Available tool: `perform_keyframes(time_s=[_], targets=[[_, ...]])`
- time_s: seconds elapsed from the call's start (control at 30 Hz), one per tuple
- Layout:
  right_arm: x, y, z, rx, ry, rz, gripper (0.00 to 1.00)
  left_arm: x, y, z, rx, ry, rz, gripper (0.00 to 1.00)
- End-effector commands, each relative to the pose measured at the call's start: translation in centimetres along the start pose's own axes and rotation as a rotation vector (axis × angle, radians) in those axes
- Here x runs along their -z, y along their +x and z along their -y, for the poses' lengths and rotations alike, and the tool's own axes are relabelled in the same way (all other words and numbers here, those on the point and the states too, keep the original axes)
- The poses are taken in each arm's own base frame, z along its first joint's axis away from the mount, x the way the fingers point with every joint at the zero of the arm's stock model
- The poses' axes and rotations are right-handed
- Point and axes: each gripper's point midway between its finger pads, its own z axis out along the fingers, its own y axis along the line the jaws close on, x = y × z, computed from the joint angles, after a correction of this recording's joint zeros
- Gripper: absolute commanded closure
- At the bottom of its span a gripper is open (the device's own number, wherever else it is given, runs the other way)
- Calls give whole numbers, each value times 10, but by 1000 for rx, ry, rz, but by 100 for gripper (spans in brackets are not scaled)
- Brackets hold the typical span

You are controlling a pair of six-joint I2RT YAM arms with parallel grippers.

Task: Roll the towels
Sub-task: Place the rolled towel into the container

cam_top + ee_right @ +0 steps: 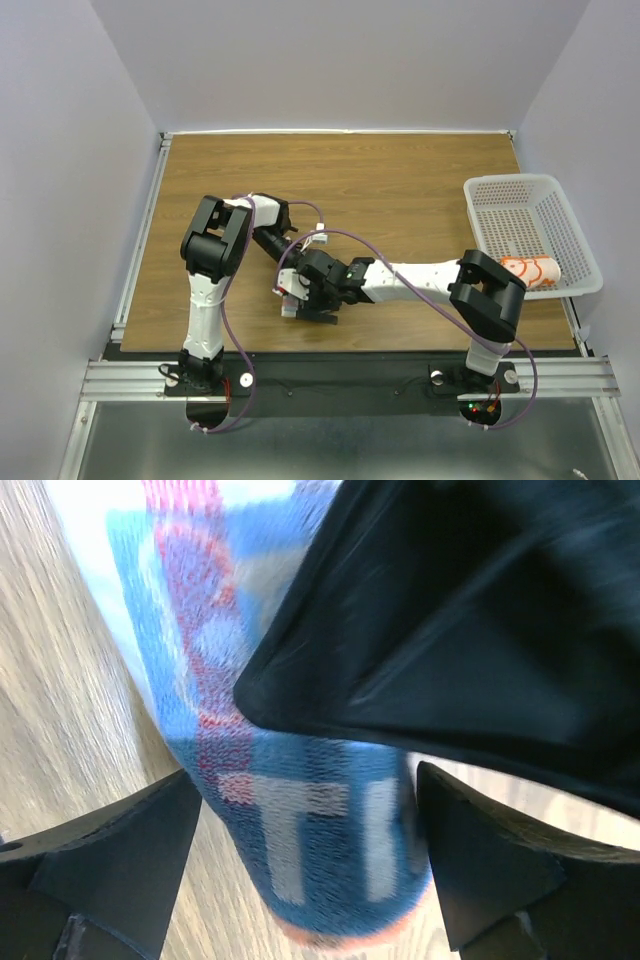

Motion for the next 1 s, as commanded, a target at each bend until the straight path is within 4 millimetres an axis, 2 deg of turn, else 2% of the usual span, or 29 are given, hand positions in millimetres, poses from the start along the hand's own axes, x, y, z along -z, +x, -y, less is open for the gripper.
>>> perform_keyframes(time_s=[0.0, 0.03, 0.1, 0.13, 0.17, 0.27, 0.3, 0.33, 0.37, 0.4, 0.43, 0.47, 0.53, 0.57, 0.67, 0.7, 0.83, 0.87, 0.93, 0.97], targets=[[-11, -1, 1, 17, 22, 22, 12, 2, 25, -32, -84, -75, -127, 66], [-13, 1, 0, 18, 19, 18, 13, 2, 25, -32, -86, -76, -128, 66], [-15, 2, -2, 18, 17, 21, 24, 3, 24, -31, -89, -76, -120, 64], [-15, 6, -3, 18, 14, 14, 30, 3, 23, -31, -89, -75, -119, 64], [-16, 6, -4, 18, 14, 17, 42, 3, 21, -30, -93, -76, -112, 62], [-16, 11, -8, 19, 4, 12, 57, 6, 17, -30, -98, -82, -97, 59], [-16, 14, -8, 20, 1, 8, 67, 8, 13, -29, -102, -88, -85, 54], [-15, 15, -9, 21, 0, 8, 73, 11, 10, -28, -106, -94, -73, 50], [-15, 17, -10, 21, -1, 6, 79, 17, 7, -29, -106, -106, -51, 47], [-13, 22, -11, 25, -2, -3, 91, 25, -2, -28, -120, -123, -22, 42], [-12, 23, -11, 26, 0, -3, 97, 31, -6, -28, -117, -139, -5, 40], [-9, 28, -12, 25, 3, -7, 99, 47, -16, -28, -127, -178, 33, 31], [-4, 31, -12, 20, 11, -7, 100, 65, -27, -26, -143, -224, 74, 22], [1, 35, -13, 9, 20, -7, 99, 88, -38, -25, -171, -278, 119, 17], [9, 38, -12, -25, 36, -7, 99, 127, -53, -22, -173, -368, 191, 5], [11, 41, -13, -44, 39, -12, 99, 153, -63, -19, -197, -432, 232, 1], [24, 42, -7, -184, 52, 2, 100, 206, -82, -4, -228, -578, 334, 1], [32, 40, 8, -248, 62, 24, 99, 219, -89, 4, -239, -640, 362, 1], [45, 35, 27, -372, 95, 62, 99, 231, -95, 11, -262, -709, 392, 1], [63, 30, 53, -450, 152, 113, 99, 238, -97, 7, -286, -765, 406, 1]])
